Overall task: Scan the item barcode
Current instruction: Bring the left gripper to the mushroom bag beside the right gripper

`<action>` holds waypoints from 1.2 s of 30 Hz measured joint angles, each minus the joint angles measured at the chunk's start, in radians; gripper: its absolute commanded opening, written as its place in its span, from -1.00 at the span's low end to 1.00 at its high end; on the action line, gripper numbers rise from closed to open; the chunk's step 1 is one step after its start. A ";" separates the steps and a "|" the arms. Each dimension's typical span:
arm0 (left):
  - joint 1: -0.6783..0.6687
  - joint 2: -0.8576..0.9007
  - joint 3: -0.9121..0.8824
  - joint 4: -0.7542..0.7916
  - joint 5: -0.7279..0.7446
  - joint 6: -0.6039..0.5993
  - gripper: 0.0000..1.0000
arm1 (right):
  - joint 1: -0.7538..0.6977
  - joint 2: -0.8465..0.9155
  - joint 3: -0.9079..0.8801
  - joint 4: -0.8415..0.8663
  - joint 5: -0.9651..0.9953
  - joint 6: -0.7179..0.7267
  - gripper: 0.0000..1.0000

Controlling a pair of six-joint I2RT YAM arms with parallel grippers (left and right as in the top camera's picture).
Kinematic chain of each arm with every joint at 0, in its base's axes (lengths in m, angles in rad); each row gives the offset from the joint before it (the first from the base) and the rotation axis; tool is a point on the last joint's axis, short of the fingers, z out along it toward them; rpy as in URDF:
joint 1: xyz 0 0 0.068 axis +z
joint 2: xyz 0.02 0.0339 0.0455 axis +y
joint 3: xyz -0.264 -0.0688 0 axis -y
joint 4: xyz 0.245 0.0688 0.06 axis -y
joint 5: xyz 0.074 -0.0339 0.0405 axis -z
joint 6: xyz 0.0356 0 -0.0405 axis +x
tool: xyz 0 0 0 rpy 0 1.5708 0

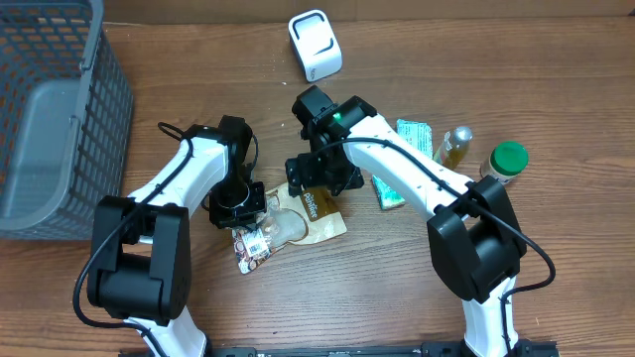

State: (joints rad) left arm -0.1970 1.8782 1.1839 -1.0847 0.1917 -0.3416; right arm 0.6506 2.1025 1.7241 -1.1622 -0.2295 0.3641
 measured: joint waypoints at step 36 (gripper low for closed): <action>-0.006 0.002 0.016 -0.164 -0.053 0.062 -0.91 | 0.040 0.000 -0.221 0.257 -0.018 0.003 0.88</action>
State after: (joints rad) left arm -0.2035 1.8797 1.1999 -1.2488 0.1387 -0.2794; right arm 0.6907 2.1025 1.5032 -0.9051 -0.2478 0.3668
